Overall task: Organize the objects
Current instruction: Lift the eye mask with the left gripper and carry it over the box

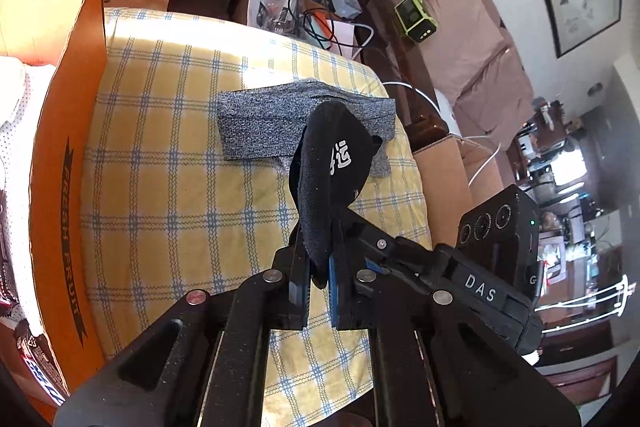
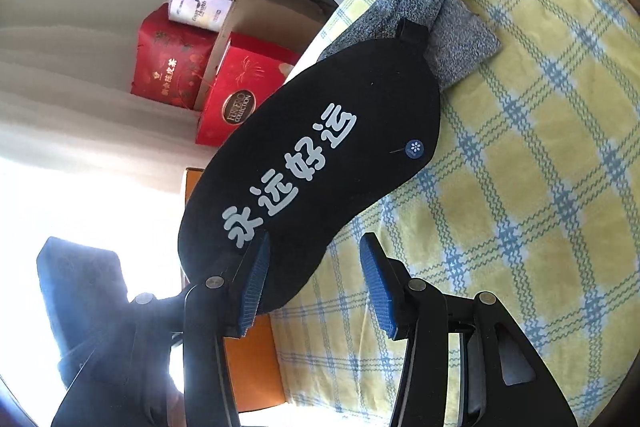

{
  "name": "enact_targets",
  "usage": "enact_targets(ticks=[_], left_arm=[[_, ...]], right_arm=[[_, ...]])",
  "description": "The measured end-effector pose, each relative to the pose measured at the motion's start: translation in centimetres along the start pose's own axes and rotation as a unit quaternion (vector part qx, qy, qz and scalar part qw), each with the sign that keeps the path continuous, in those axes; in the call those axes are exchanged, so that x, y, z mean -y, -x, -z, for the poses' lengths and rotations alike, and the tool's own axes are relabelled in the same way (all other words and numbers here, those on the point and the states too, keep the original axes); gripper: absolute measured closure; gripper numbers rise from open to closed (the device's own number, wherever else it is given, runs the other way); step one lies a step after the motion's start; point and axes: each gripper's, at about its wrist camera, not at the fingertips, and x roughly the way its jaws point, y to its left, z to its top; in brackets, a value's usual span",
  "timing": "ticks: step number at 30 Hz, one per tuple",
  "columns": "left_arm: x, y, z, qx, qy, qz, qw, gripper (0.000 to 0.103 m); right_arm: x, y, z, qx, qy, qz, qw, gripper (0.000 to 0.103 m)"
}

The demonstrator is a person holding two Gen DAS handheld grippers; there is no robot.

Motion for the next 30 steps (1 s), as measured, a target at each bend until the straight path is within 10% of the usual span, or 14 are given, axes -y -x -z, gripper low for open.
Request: enact_targets(ticks=[6, 30], left_arm=[[0.3, 0.5, 1.6, -0.007, -0.009, 0.008, 0.9999, 0.097], [-0.2, 13.4, 2.1, 0.083, -0.044, 0.056, 0.994, 0.097]], right_arm=[[-0.8, 0.9, -0.2, 0.016, 0.005, 0.003, 1.0, 0.086], [-14.0, 2.8, 2.0, 0.023, 0.124, -0.038, 0.991, 0.087]])
